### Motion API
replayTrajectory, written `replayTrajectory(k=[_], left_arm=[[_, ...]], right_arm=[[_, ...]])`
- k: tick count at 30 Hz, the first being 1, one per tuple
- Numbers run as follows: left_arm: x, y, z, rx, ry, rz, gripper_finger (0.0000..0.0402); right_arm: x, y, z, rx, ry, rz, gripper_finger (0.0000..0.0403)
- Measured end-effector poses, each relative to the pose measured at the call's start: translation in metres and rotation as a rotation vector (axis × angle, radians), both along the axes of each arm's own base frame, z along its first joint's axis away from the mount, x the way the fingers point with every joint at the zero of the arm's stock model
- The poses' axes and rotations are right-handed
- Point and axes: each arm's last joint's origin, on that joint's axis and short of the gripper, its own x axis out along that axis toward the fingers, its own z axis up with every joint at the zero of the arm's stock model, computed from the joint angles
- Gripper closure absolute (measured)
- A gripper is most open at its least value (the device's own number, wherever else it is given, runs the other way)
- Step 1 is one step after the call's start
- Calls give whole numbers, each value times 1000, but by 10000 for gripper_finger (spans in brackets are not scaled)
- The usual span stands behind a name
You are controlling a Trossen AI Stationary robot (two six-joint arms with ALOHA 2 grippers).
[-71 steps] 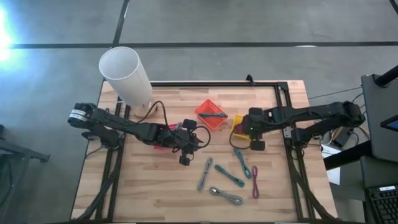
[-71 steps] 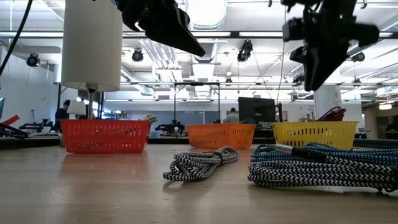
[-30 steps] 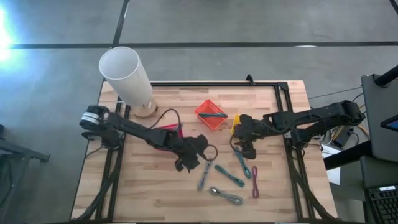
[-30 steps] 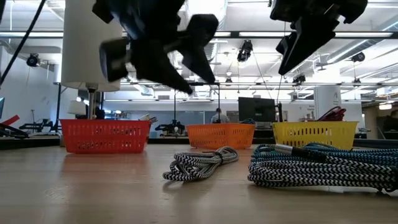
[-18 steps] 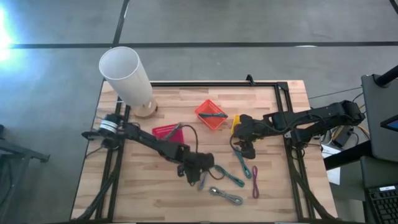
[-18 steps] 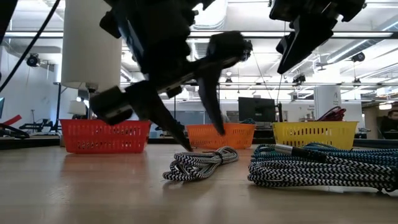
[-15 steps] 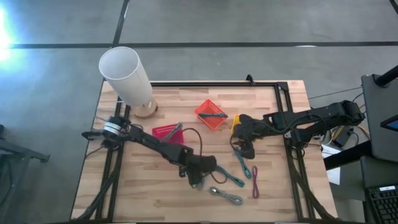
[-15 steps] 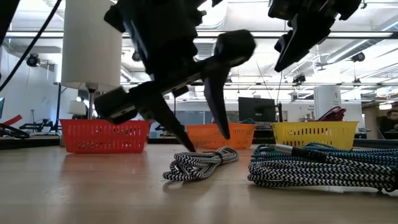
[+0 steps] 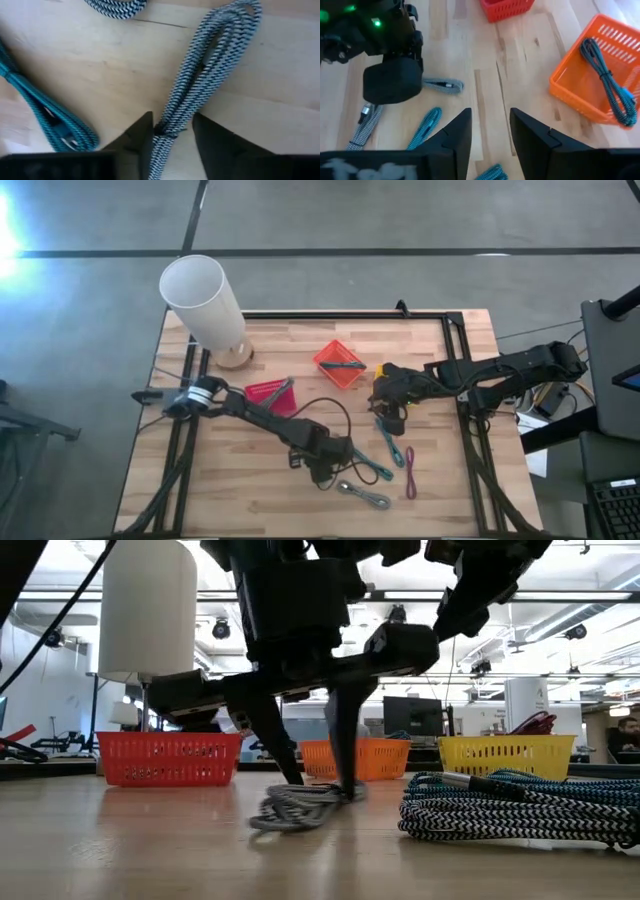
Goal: Pick & Place USB Port
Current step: Put the top black and white charger cable into the red bin
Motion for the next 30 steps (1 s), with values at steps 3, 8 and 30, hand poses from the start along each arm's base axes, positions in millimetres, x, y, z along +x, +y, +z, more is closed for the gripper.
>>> replayTrajectory(k=[3,8,30], left_arm=[[-3,1,9,-19,18,74,341],[-10,4,22,-70,47,260,384],[-109,50,119,99,-320,1407,378]], right_arm=[[-1,0,-3,17,11,-20,280],[-4,0,-15,21,38,-27,287],[-5,-4,-31,-56,6,-94,305]])
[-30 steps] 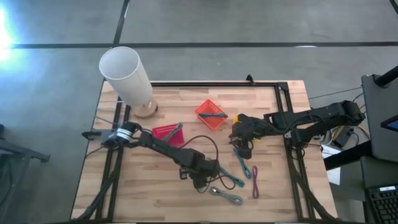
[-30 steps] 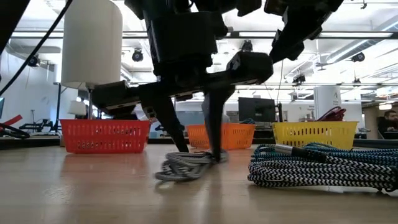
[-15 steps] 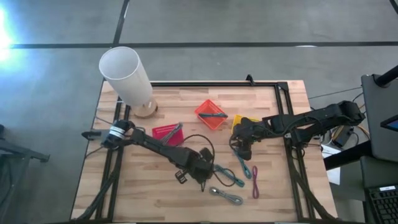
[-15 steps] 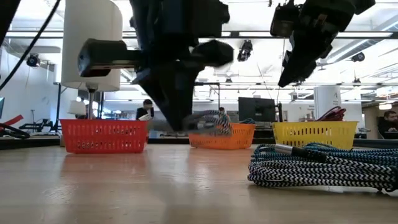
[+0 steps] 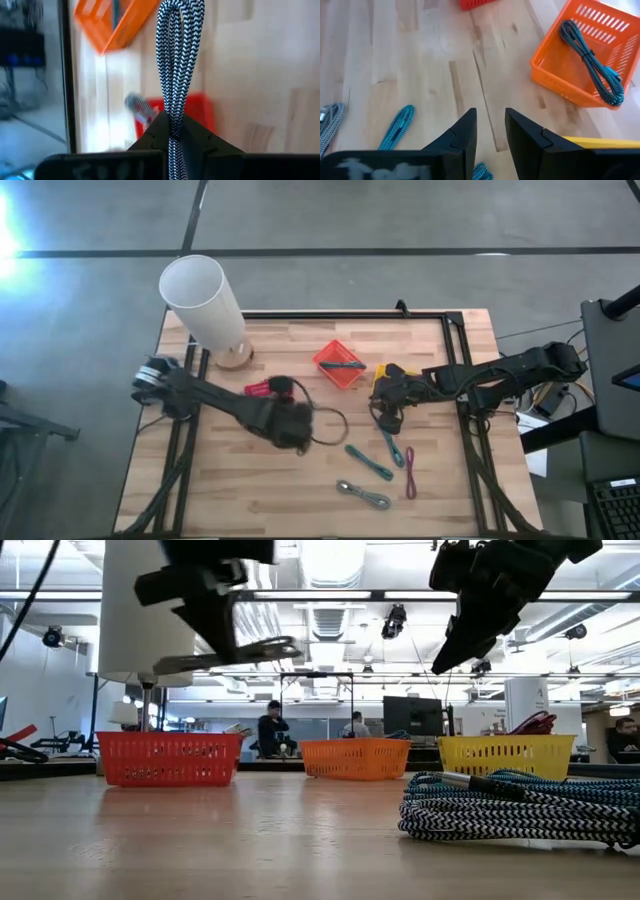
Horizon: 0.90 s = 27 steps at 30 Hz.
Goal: Pick & Place USB Port
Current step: Put the top black and white charger cable into the red bin
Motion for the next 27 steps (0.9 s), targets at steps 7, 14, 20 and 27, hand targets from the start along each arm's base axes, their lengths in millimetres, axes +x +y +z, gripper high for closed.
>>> replayTrajectory(k=[7,14,20,27], left_arm=[[-47,30,-9,-146,-338,157,377],[-76,55,-43,-258,-577,202,379],[-98,68,-70,-242,-576,250,379],[-107,71,-92,-253,-577,311,349]], right_arm=[[1,0,1,-5,-12,6,312],[5,1,3,-5,-61,12,311],[20,2,-5,-58,-93,72,311],[46,8,-14,-27,-99,174,304]])
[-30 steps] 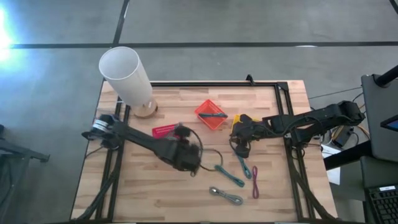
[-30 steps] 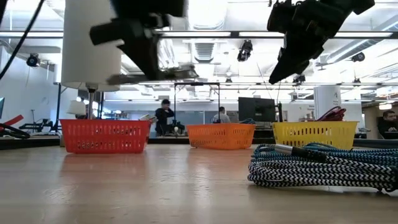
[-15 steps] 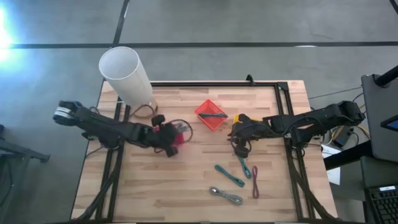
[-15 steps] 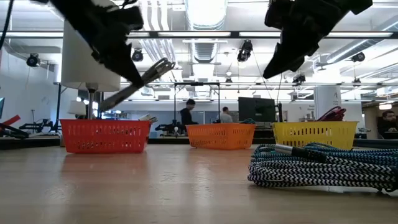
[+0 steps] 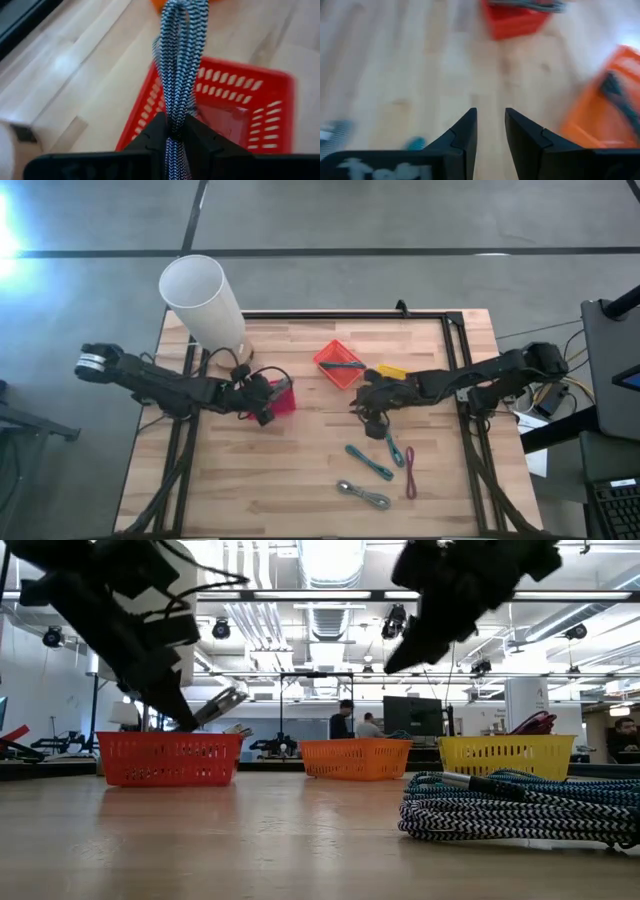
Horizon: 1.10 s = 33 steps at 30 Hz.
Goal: Pick & Place USB Port
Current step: Put the top black and white charger cable into the red bin, then put the black and white charger cable into the red bin
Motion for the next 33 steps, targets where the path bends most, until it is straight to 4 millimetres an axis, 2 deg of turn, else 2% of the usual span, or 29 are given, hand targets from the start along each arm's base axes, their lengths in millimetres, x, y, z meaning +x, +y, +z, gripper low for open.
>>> replayTrajectory(k=[7,13,18,24,28,33], left_arm=[[-5,5,-8,-5,18,46,296],[-1,5,-1,12,-10,56,270],[9,4,20,25,-65,32,271],[19,2,44,14,-132,-4,273],[21,1,50,16,-146,-16,273],[22,0,51,-35,-156,-34,273]], right_arm=[[24,12,16,39,11,123,284],[34,25,16,51,165,157,263],[41,49,5,63,325,174,248],[48,87,-16,111,516,192,245],[56,109,-25,152,560,265,245],[66,126,-46,153,615,293,245]])
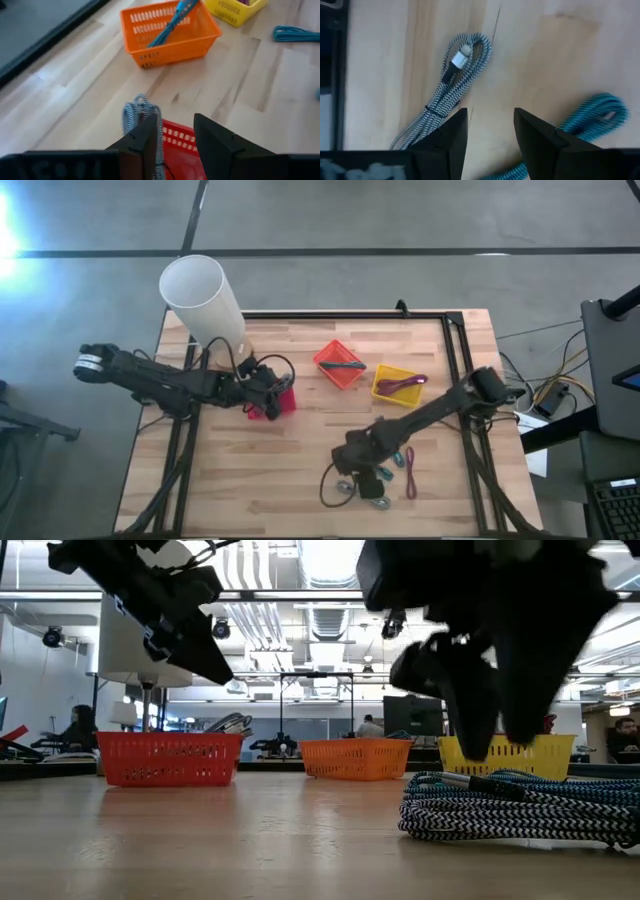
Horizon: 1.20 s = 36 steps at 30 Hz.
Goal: Pick & Place USB Port
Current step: Put the black and white charger cable into the red bin
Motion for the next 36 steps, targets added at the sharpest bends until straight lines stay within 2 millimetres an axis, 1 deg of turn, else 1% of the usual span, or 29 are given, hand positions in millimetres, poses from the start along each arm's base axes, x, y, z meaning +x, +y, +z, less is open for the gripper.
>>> replayTrajectory(k=[4,8,13,18,20,25,28,31,34,36], left_arm=[[0,-1,0,-33,-1,-22,273],[0,-1,-1,-35,2,-25,273],[0,-1,-2,-25,11,-32,273],[0,-1,-2,-2,25,-52,273],[0,-1,-2,7,30,-60,273],[0,-1,-2,13,35,-65,273],[0,-1,-2,17,35,-68,273],[0,-1,-2,38,45,-86,273],[0,-1,-2,54,53,-95,273],[0,-1,-2,55,54,-94,273]], right_arm=[[6,11,-17,44,63,15,245],[10,16,-29,53,113,-23,246],[11,18,-27,71,138,-122,247],[9,26,-11,99,120,-226,255],[8,31,-9,98,115,-264,258],[5,43,-15,101,113,-317,257],[5,48,-24,96,122,-349,255],[6,48,-33,41,109,-406,256],[7,48,-33,22,94,-477,263],[7,47,-32,21,90,-484,275]])
